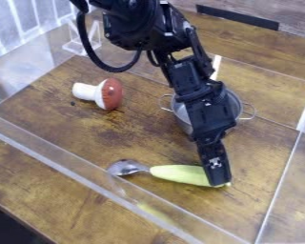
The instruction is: Move the green spoon to the left
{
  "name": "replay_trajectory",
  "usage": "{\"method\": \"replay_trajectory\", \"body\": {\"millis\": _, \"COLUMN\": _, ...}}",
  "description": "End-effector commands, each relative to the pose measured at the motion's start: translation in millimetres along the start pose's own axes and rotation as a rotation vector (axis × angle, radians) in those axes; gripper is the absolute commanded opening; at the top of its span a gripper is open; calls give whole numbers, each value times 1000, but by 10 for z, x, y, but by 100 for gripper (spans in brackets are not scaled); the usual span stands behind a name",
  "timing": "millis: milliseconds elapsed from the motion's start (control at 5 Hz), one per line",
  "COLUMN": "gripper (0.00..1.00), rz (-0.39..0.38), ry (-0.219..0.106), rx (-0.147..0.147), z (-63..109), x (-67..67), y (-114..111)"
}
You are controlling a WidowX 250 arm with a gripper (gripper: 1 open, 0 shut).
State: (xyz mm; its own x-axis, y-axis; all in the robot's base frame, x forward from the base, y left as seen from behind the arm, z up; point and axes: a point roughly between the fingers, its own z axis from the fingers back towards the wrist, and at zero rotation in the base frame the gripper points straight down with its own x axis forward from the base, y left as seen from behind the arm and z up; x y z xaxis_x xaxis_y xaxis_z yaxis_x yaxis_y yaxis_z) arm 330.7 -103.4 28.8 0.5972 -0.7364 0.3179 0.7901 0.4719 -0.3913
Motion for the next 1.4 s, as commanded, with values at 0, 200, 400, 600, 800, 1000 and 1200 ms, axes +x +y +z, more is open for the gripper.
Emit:
{"method": "replay_trajectory", "body": {"millis": 0, "gripper": 0, "rz": 12, "ry": -17, "rx": 34, "z": 227, "x": -46, "y": 76}}
{"method": "replay_trajectory", "body": {"millis": 200, "gripper": 0, "rz": 14, "ry": -10, "rx": 38, "z": 358, "x": -88, "y": 84}}
{"method": "replay_trajectory", "body": {"millis": 400, "gripper": 0, "rz": 51, "ry": -28, "rx": 54, "z": 446, "x": -202, "y": 82}}
{"method": "replay_trajectory", "body": {"millis": 600, "gripper": 0, "rz": 89, "ry": -46, "rx": 76, "z": 567, "x": -305, "y": 62}}
{"method": "replay_trajectory", "body": {"millis": 800, "gripper": 0, "rz": 83, "ry": -41, "rx": 89, "z": 719, "x": -298, "y": -51}}
{"method": "replay_trajectory", "body": {"millis": 1000, "gripper": 0, "rz": 109, "ry": -21, "rx": 110, "z": 826, "x": -347, "y": -56}}
{"method": "replay_trajectory", "body": {"millis": 1200, "gripper": 0, "rz": 130, "ry": -5, "rx": 130, "z": 921, "x": -389, "y": -67}}
